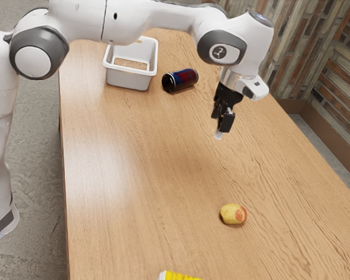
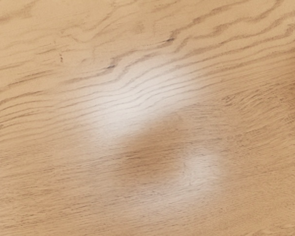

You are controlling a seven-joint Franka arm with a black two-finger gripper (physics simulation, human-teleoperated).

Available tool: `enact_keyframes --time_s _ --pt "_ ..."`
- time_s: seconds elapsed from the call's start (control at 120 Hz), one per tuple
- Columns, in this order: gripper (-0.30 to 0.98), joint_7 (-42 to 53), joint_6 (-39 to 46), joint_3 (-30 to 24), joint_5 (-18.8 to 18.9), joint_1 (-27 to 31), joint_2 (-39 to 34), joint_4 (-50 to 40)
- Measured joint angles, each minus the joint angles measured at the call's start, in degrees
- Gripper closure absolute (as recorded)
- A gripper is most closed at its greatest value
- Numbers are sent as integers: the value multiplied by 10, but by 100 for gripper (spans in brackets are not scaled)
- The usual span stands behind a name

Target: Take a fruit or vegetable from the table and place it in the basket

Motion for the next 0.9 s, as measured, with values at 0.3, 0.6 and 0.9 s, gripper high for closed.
enact_keyframes --time_s 0.3,0.6,0.9 --pt "0 -1 80 -62 -14 -1 76 2" --pt "0 1 101 -92 -17 -7 196 98" --pt "0 -2 105 -111 -12 -24 198 97"
